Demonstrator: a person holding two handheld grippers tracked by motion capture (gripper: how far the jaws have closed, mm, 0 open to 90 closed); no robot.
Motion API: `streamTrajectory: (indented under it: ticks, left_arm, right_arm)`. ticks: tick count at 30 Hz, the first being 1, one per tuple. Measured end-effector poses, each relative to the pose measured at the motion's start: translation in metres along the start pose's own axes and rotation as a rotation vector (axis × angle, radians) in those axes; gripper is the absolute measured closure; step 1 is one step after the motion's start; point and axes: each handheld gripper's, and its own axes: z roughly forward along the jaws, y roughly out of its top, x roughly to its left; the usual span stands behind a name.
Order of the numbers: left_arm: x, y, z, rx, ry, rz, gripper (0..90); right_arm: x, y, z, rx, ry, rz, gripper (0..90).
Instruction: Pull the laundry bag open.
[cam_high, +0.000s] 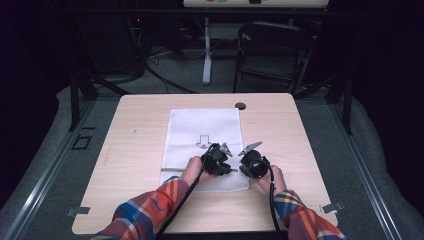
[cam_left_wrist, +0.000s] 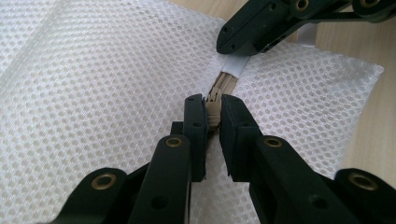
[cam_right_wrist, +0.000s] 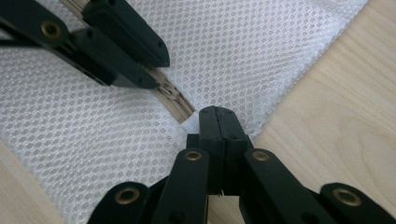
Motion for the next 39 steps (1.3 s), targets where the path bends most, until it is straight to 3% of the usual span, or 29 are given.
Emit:
streamTrajectory:
  ticks: [2, 10, 18, 29, 34, 35, 38, 39]
  left_arm:
    - [0.000, -0.002, -0.001, -0.015, -0.009, -0.018, 81.0]
    - [-0.001, -0.004, 0.001, -0.023, -0.007, -0.004, 81.0]
    - [-0.001, -0.004, 0.001, -0.021, -0.011, 0.003, 81.0]
    - [-0.001, -0.004, 0.001, -0.023, -0.010, 0.003, 81.0]
    - [-0.002, -0.004, 0.001, -0.012, -0.005, 0.007, 81.1]
    - [-0.002, -0.004, 0.001, -0.013, -0.004, 0.006, 81.1]
    - [-0.002, -0.004, 0.001, -0.017, -0.006, 0.003, 81.1]
    - [-0.002, -0.004, 0.001, -0.020, -0.006, 0.003, 81.2]
  right_arm:
    - [0.000, 0.000, 0.001, -0.012, 0.000, 0.010, 90.0]
    - [-0.004, -0.002, -0.001, -0.033, 0.045, 0.037, 90.0]
    - [0.010, 0.006, 0.005, -0.056, 0.030, -0.004, 90.0]
    - [0.009, 0.005, 0.008, -0.070, 0.037, -0.008, 90.0]
    - [0.008, 0.005, 0.008, -0.051, 0.035, -0.041, 90.0]
    - [0.011, 0.005, 0.010, -0.072, 0.035, -0.019, 90.0]
    - [0.012, 0.005, 0.010, -0.078, 0.023, -0.022, 90.0]
    - [0.010, 0.006, 0.008, -0.032, 0.027, -0.066, 90.0]
